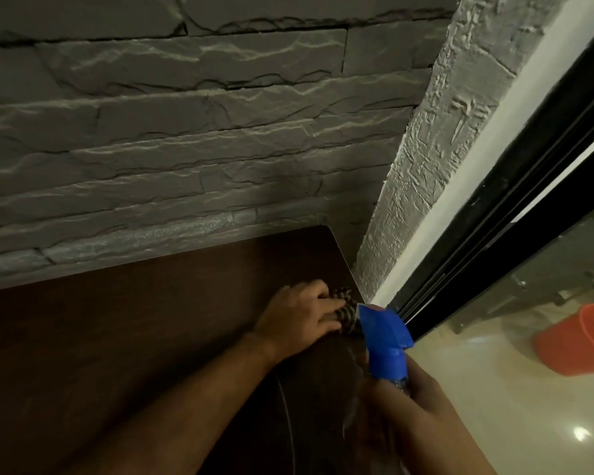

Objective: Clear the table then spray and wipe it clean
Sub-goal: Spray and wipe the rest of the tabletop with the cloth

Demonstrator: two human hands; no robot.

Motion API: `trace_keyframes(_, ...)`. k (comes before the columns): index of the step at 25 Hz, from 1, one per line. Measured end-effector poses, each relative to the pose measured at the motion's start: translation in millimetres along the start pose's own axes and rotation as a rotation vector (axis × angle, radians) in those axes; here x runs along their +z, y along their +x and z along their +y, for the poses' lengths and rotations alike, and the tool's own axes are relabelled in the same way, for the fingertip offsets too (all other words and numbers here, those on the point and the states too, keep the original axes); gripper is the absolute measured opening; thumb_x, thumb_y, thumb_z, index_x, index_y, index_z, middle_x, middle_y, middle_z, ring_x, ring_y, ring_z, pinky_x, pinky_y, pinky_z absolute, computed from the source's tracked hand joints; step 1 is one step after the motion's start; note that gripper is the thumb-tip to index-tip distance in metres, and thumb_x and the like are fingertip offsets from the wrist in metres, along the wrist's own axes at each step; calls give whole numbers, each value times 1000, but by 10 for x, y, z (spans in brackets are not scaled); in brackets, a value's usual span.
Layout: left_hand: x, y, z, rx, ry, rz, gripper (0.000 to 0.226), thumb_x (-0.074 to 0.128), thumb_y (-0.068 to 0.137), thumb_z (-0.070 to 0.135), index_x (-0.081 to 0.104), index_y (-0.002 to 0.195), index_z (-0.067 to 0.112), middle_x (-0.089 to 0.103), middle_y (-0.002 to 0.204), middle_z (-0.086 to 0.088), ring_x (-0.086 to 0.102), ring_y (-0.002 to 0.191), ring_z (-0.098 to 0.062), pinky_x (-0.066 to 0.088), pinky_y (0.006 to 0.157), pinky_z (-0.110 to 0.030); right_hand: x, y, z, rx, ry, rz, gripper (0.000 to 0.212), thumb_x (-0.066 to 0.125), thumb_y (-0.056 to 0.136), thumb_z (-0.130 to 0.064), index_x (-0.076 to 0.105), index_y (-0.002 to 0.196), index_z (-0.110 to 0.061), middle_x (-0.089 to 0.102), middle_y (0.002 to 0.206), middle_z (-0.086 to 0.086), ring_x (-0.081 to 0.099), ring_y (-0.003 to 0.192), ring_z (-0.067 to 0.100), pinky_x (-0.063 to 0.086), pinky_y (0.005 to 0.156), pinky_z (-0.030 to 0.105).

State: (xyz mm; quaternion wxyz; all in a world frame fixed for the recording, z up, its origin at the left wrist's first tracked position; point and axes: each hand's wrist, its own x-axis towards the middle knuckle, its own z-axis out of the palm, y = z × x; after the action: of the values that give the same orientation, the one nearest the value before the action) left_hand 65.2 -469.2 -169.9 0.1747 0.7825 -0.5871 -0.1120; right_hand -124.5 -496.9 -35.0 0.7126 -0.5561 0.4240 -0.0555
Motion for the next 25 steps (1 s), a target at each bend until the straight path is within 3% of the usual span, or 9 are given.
trace_keyframes(1, -30, 43, -80, -37, 34, 18, 44, 48, 93, 50, 50, 133, 32, 47, 120, 4, 50, 105, -13, 41, 90, -35, 35, -38, -5, 3, 17, 7, 34, 68, 63, -11, 52, 88, -27, 59, 37, -6, 56, 33, 1, 40, 31, 9)
trace_keyframes(4, -300, 29, -459, -668, 91, 227, 40, 49, 93, 48, 55, 128, 28, 51, 123, -2, 56, 103, -22, 44, 85, -36, 111, -143, 35, -1, 43, 21, 39, 68, 62, -9, 54, 96, -23, 58, 37, -1, 55, 32, 7, 43, 31, 15)
trace_keyframes(5, -329, -42, -495, -666, 56, 235, 40, 50, 93, 47, 56, 127, 27, 51, 123, -2, 56, 103, -22, 45, 83, -34, 113, -173, 60, -1, 34, 32, 42, 68, 60, -12, 54, 98, -23, 58, 39, 0, 55, 33, 8, 44, 31, 16)
trace_keyframes(9, -293, -552, -373, -58, 27, -47, 47, 50, 92, 51, 48, 136, 35, 46, 124, 8, 52, 108, -12, 39, 87, -29, 200, -324, 126, -5, 42, 35, 40, 72, 70, -11, 58, 107, -20, 59, 56, 9, 57, 38, 11, 47, 35, 18)
trace_keyframes(10, -332, -623, -535, -122, 95, 14, 46, 48, 92, 52, 48, 135, 35, 47, 125, 6, 53, 108, -13, 41, 89, -31, 231, -363, 137, -11, 29, 28, 44, 72, 66, -14, 58, 108, -19, 59, 54, 7, 57, 38, 12, 47, 36, 18)
trace_keyframes(13, -534, -883, -765, -708, 153, 235, 43, 47, 94, 50, 56, 129, 26, 51, 123, -1, 58, 101, -19, 46, 79, -31, 312, -462, 187, -22, -24, 35, 37, 72, 75, -11, 57, 109, -15, 58, 52, 2, 56, 38, 9, 45, 37, 15)
trace_keyframes(18, -240, -1180, -182, -135, 43, -38, 47, 46, 93, 54, 47, 136, 34, 44, 126, 7, 52, 106, -13, 43, 88, -32, 492, -599, 266, -68, -120, 44, 15, 69, 75, -26, 61, 88, -25, 55, 49, -4, 54, 47, 12, 49, 52, 27)
trace_keyframes(22, -406, -1086, -551, -764, 5, 221, 42, 47, 94, 48, 57, 127, 26, 50, 125, -2, 56, 99, -21, 47, 82, -35, 522, -695, 319, -61, -129, 36, 10, 60, 83, -10, 61, 89, -19, 59, 56, 10, 57, 51, 27, 54, 55, 40)
trace_keyframes(25, -191, -1129, -94, -407, 1, 53, 41, 47, 93, 50, 52, 130, 32, 45, 128, 3, 52, 104, -16, 44, 89, -36, 518, -754, 344, -25, -110, 45, 20, 61, 85, -13, 59, 104, -18, 61, 57, 19, 58, 52, 36, 54, 61, 51)
